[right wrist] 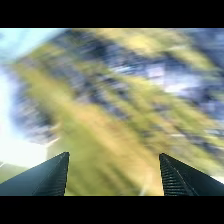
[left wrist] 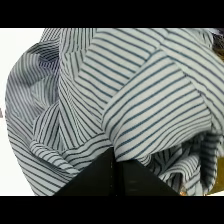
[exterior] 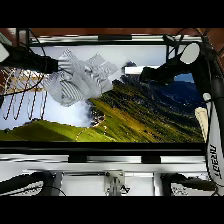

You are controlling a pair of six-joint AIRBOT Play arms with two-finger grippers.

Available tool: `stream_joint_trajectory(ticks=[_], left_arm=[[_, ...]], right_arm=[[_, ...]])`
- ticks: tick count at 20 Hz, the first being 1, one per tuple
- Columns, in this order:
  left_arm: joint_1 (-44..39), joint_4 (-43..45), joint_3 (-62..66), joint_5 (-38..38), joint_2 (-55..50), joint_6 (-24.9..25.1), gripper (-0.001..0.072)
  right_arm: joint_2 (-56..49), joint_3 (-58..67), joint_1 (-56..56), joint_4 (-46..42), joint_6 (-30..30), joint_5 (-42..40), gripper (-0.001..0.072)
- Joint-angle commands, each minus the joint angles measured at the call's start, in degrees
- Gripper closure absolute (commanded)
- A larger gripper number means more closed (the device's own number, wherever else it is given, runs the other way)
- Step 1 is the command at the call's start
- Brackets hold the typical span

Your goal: Fold the shirts.

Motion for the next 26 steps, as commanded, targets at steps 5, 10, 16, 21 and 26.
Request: stream_joint_trajectory(ticks=[5,10,16,21,26], left_arm=[[-2.3,3.1,0.2,-5.5,8.4,0.1,0.0655],[-2.3,3.2,0.2,-5.5,8.4,0.1,0.0655],[-2.3,3.3,0.2,-5.5,8.4,0.2,0.0655],[-2.9,3.3,0.2,-5.6,8.6,0.6,0.0655],[-3.0,3.3,0.2,-5.7,8.9,1.2,0.0655]], right_arm=[[-9.8,0.0,11.5,12.6,-10.6,0.7,0.002],[-19.2,0.0,12.5,32.2,-11.3,-2.3,0.002],[-21.8,0.0,12.4,42.0,-13.6,-9.4,0.002],[-26.1,0.0,13.7,53.8,-13.5,-10.9,0.002],[-26.0,0.0,10.5,53.6,-13.6,-3.3,0.0021]])
